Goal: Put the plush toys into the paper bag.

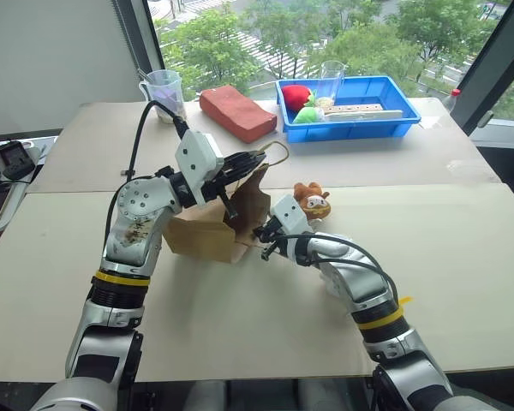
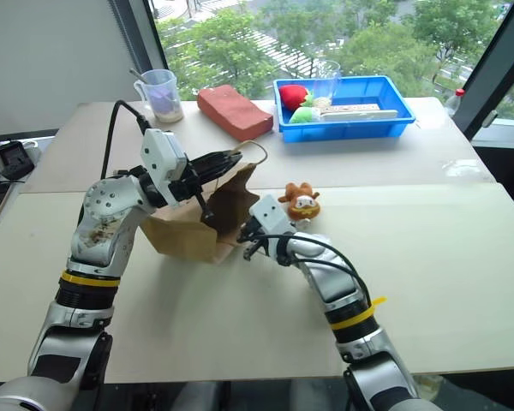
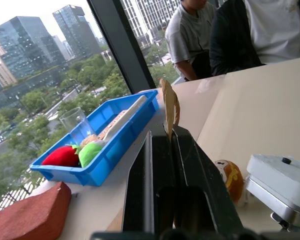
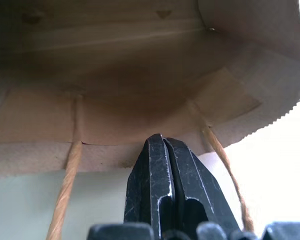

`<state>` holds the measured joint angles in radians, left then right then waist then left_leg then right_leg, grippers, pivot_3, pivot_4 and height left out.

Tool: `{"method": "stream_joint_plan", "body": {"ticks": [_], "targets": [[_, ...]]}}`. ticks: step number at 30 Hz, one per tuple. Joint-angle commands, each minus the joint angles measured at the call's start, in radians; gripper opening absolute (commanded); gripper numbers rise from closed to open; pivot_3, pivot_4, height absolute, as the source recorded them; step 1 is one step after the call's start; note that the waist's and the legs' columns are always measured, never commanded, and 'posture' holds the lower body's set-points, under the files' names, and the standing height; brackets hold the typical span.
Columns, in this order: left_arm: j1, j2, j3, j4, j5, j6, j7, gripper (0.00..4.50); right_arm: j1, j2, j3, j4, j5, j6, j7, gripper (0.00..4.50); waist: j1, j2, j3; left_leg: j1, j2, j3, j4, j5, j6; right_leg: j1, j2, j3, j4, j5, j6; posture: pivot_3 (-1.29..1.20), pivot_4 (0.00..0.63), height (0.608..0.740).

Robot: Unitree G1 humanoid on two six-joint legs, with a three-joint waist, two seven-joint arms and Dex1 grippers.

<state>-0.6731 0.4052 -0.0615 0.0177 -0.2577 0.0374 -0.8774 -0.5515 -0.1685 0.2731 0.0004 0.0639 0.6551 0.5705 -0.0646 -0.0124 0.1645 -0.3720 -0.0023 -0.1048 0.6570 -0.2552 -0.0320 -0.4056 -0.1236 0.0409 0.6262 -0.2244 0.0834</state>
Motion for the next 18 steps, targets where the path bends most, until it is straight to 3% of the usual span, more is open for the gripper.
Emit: {"method": "stream_joint_plan", "body": {"ticks": [1,11,18], "targets": [[-0.022,-0.001,0.004,-0.013,-0.013,-0.027,-0.013,0.0,-0.053,0.03,0.024,0.024,0.021,-0.002,0.028,0.05,-0.002,0.0,0.0,0.0,0.0,0.0,0.0,0.0,0.0,0.0,0.0,0.0,0.0,0.0,0.0,0.0,0.15,0.74],[-0.027,0.051,0.057,-0.045,0.002,-0.034,0.018,0.0,-0.103,0.013,0.096,0.266,-0.064,-0.063,0.036,0.05,-0.001,0.0,0.0,0.001,0.0,0.0,0.0,0.0,0.0,0.0,0.0,0.0,0.0,0.0,0.0,0.0,0.15,0.74],[-0.099,0.122,0.162,-0.108,0.077,-0.047,0.196,0.0,-0.09,0.003,0.113,0.277,-0.076,-0.068,0.044,0.05,0.005,0.0,0.0,0.002,0.0,0.0,0.0,0.0,0.0,0.001,0.0,0.0,-0.001,0.0,0.0,0.0,0.15,0.74]]}}
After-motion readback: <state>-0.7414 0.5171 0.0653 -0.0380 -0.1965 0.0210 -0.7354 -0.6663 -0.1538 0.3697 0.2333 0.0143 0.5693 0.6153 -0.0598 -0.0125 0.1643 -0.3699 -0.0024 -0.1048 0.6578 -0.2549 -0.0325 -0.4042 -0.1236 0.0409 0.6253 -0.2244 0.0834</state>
